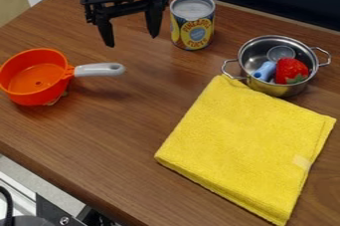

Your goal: Move the yellow cloth to the bottom right corner of the table

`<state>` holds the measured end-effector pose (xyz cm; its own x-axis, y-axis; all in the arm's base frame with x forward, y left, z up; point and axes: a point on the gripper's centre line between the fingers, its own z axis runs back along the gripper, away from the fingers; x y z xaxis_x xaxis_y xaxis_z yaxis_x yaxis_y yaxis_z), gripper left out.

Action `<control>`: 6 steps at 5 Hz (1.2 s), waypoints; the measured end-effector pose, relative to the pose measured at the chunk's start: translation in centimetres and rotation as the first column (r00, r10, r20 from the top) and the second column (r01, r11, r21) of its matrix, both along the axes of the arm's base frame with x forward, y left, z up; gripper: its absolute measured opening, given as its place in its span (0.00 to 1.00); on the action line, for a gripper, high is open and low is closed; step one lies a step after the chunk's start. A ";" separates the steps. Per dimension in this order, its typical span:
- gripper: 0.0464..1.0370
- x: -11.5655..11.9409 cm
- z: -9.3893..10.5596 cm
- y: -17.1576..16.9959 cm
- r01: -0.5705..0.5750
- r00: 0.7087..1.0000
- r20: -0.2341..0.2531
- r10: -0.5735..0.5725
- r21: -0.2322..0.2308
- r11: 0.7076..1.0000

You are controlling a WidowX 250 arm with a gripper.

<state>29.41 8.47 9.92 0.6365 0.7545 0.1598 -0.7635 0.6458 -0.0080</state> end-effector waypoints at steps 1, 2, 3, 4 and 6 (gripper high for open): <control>0.96 -0.4 -0.7 -0.3 0.005 1.000 -0.027 -0.005 -0.007 1.000; 0.96 -1.5 -1.4 -2.4 0.086 0.993 -0.078 -0.085 0.005 0.996; 0.96 -2.0 -0.2 -5.1 0.171 0.984 -0.058 -0.171 -0.001 0.985; 0.96 -3.0 -0.5 -8.1 0.256 0.965 -0.056 -0.256 -0.007 0.967; 0.64 -3.3 -1.5 -15.6 0.438 0.899 -0.025 -0.438 -0.005 0.899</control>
<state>26.13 -7.17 8.40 0.9062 0.3988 0.1403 -0.4038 0.9148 0.0081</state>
